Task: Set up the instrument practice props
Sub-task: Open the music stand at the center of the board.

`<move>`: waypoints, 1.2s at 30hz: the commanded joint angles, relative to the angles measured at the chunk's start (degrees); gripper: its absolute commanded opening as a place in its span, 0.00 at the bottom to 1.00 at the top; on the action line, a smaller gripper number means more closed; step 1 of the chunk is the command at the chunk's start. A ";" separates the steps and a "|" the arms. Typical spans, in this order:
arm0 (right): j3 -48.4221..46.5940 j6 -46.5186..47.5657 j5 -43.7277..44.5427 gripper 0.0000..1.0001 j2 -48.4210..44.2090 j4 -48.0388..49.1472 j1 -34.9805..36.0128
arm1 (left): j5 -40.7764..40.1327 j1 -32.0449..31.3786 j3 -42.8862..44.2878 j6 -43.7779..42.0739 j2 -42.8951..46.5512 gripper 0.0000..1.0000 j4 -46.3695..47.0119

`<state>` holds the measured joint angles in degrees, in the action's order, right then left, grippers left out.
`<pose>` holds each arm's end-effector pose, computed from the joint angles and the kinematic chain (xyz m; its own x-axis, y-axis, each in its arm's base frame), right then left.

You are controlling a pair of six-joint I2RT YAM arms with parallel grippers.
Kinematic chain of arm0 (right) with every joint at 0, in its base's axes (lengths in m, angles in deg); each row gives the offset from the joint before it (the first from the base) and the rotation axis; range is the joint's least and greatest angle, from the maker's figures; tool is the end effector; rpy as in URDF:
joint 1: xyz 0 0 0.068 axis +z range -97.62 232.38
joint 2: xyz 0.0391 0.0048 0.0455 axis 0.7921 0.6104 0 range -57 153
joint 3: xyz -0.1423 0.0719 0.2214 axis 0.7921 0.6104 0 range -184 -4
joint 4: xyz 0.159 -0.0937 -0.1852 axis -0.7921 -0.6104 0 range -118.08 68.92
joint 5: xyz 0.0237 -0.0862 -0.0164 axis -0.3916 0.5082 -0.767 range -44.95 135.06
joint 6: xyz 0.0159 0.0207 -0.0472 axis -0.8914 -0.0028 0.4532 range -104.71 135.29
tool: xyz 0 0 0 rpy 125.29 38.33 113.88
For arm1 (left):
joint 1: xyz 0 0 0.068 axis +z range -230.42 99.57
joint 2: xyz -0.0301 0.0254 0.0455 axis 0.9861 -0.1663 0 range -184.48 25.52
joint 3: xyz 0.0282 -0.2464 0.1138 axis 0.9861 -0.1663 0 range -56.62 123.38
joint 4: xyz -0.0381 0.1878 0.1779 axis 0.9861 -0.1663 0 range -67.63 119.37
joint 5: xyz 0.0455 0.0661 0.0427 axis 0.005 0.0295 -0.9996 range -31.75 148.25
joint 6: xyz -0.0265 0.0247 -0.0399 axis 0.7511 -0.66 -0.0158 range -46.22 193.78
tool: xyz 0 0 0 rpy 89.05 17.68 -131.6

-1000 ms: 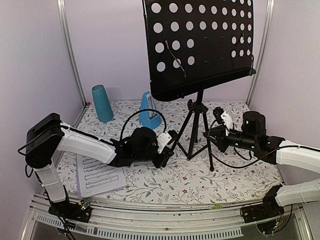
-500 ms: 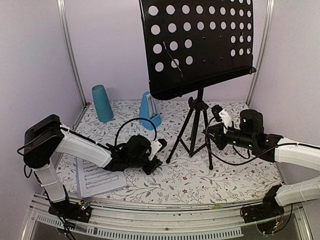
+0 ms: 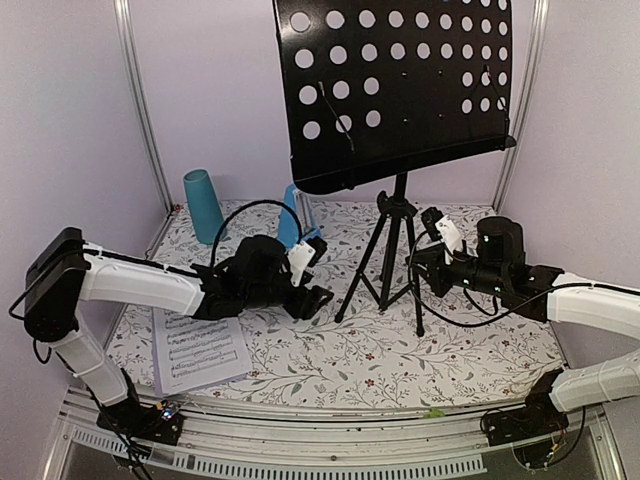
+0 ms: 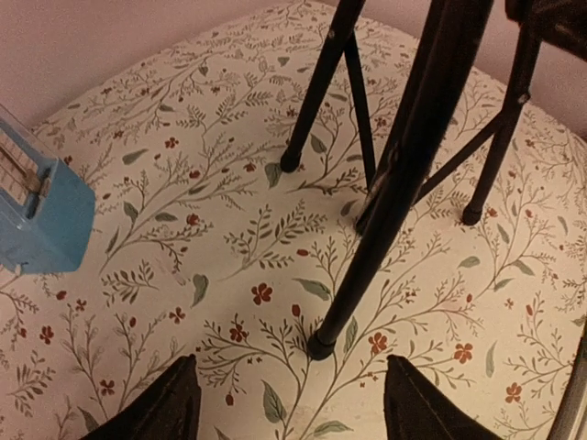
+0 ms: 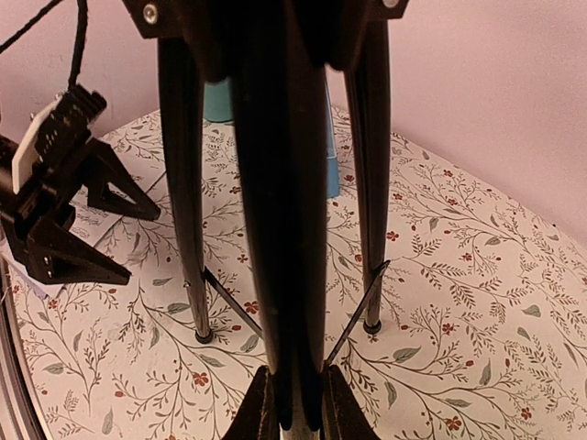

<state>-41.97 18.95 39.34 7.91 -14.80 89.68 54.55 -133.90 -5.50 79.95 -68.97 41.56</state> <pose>0.2016 0.1580 0.2565 -0.2367 -0.2602 -0.9361 -0.6936 0.7199 -0.0247 0.2124 -0.2829 0.1954 -0.3891 0.3450 -0.8541 0.7314 0.6794 -0.0588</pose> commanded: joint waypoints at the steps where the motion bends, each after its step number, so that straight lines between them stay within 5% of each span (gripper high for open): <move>1: -0.87 -1.77 3.51 0.05 1.40 -4.05 0.39 | 5.78 2.74 4.36 -0.67 1.05 0.72 3.01; 13: -1.50 -1.73 4.28 0.04 1.98 -5.43 1.62 | 16.71 4.15 21.56 -5.38 -10.08 0.67 2.75; 36: -3.31 -1.23 6.31 0.03 3.86 -7.08 2.96 | 22.08 3.63 28.35 -5.24 -14.50 0.52 -0.32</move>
<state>-44.90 17.70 44.56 10.25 -16.83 92.04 75.86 -130.03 21.75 74.71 -82.64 41.41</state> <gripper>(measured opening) 0.128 0.549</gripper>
